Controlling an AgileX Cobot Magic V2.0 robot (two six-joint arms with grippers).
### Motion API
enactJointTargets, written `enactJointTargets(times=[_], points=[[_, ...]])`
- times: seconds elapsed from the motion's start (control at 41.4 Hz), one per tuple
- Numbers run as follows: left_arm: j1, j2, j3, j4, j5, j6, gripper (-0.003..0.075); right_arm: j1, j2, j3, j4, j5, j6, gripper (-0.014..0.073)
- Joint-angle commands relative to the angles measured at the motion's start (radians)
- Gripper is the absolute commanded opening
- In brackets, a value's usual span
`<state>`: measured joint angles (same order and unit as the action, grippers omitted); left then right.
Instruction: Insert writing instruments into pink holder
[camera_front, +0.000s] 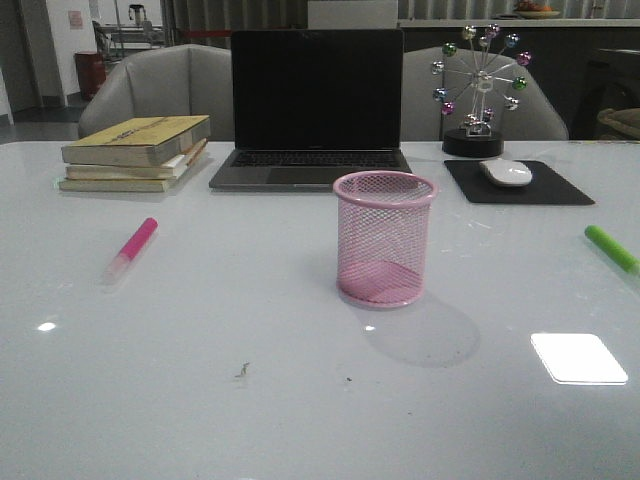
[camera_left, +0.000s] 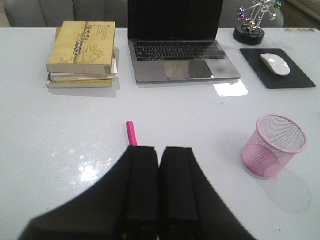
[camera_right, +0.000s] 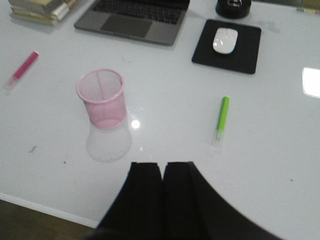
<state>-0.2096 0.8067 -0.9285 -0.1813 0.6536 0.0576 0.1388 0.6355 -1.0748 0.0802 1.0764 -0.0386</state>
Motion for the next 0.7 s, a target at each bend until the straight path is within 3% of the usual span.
enactJointTargets(times=[0.0,0.121,0.411,0.676], points=[[-0.004,0.108,-0.121,-0.014,-0.022,-0.011,0.0091,0.003,0.128,-0.109,-0.038,0.016,-0.002,0.0087],[-0.004,0.219,-0.203,-0.046,0.018,-0.011,0.0091,0.003,0.244,-0.167,-0.03,0.049,-0.002,0.0087],[-0.004,0.348,-0.227,-0.053,0.019,-0.011,0.0091,0.003,0.374,-0.175,0.152,-0.001,-0.002,0.0087],[-0.004,0.38,-0.227,-0.053,-0.091,-0.011,0.0091,0.003,0.454,-0.174,0.148,-0.031,-0.003,0.0087]])
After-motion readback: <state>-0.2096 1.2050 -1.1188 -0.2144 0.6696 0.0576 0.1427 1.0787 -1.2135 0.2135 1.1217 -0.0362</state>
